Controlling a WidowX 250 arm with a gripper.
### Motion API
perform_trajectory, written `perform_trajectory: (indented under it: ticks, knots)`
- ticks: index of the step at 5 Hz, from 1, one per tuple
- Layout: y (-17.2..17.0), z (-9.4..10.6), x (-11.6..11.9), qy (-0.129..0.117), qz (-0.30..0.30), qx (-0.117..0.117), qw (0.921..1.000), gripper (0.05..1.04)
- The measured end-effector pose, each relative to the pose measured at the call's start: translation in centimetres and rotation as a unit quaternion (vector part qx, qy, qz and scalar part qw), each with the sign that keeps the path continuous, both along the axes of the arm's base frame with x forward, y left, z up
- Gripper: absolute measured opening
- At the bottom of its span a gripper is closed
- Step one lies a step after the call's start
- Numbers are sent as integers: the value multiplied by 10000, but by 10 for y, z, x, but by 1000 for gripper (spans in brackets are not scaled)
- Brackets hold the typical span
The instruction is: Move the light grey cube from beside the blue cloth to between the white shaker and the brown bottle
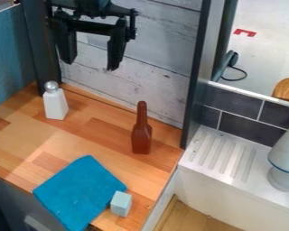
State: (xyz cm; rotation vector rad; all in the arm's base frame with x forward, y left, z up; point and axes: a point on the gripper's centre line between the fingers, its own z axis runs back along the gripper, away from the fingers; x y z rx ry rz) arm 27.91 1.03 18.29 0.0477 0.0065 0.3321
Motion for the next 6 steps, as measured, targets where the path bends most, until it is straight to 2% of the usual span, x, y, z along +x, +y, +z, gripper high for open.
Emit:
perform_trajectory:
  ticks: [1, 3, 4, 6]
  knots:
    - [0, -10, -2, 184, 7, -2, 9998, 1001]
    - [-11, -64, -27, 516, -210, 72, 9984, 1001]
    - [-19, -84, -42, 484, -304, 232, 9981, 1001]
    - [-31, -123, -56, 468, -308, 291, 9980, 1001]
